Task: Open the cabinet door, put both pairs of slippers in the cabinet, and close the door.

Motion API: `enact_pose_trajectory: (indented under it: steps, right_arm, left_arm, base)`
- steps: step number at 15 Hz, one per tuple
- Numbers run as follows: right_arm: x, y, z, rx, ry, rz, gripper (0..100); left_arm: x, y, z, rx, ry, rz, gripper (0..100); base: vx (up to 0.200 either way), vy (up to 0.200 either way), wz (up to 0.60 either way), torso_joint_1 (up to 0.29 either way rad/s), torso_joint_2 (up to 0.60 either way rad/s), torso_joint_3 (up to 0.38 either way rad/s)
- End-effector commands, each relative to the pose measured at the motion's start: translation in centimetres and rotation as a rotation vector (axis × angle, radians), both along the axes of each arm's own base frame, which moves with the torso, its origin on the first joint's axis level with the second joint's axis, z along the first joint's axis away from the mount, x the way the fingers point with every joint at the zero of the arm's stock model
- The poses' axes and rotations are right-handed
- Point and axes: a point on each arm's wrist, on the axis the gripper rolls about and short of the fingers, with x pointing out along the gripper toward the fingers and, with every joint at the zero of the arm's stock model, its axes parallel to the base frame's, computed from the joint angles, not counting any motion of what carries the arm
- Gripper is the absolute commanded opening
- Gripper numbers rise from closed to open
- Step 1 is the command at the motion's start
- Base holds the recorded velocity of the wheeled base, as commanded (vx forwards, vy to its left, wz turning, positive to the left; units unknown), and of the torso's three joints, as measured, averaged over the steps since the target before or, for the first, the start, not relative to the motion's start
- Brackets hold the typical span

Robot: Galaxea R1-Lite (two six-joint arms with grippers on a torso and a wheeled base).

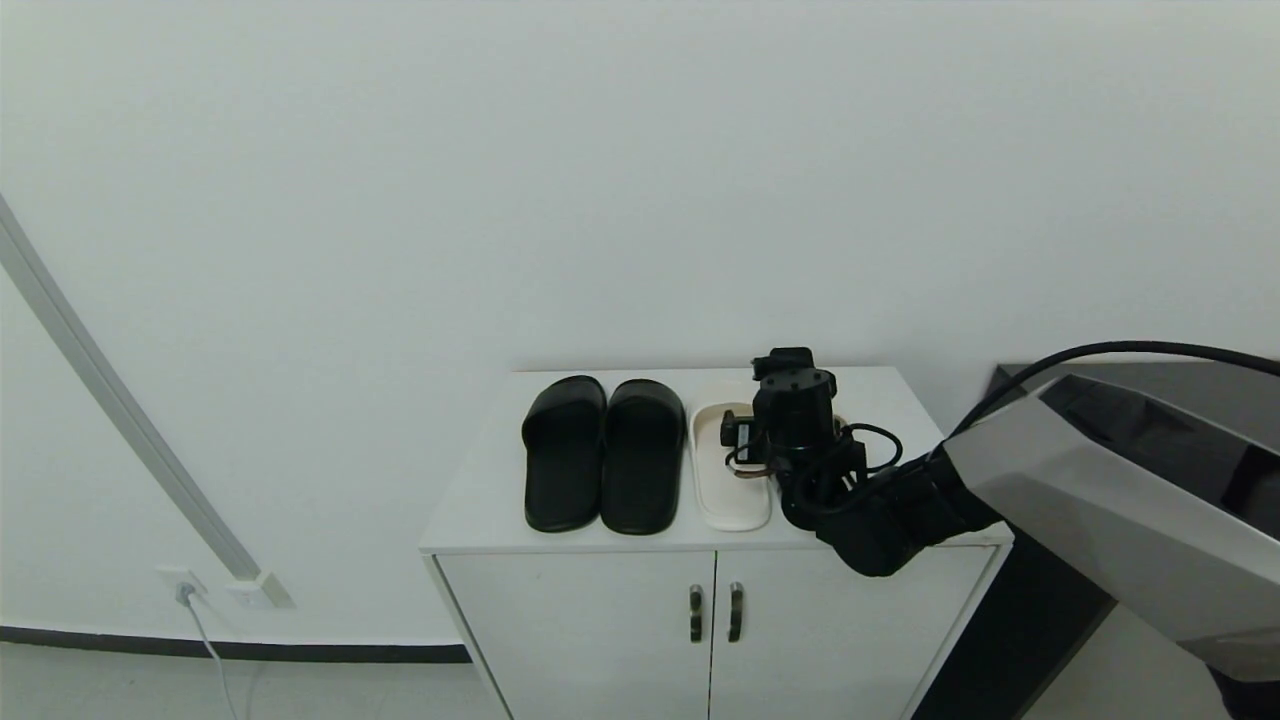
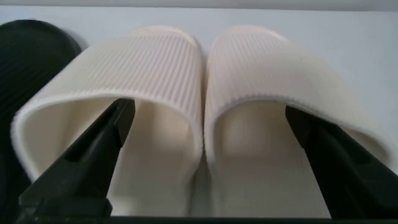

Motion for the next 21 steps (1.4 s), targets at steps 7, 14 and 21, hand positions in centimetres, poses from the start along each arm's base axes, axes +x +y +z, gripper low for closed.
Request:
enact_pose_trajectory:
  steps: [7, 14, 21]
  right_arm:
    - [0.9, 0.2, -0.5, -0.014, -0.004, 0.013, 0]
    - [0.7, -0.8, 1.4, -0.027, -0.034, -0.005, 0]
    - [-6.1, -3.7, 7.2, -0.008, -0.043, 0.182, 0]
  left_arm:
    - [0.0, 0.0, 0.0, 0.0, 0.001, 0.0, 0]
    - [0.0, 0.0, 0.0, -0.005, 0.001, 0.001, 0]
    - [0.0, 0.0, 0.0, -0.005, 0.001, 0.0, 0]
  base:
    - [0.0, 0.0, 0.0, 0.0, 0.0, 0.0]
    - [0.0, 0.0, 0.0, 0.0, 0.0, 0.0]
    - [0.0, 0.0, 0.0, 0.0, 0.0, 0.0]
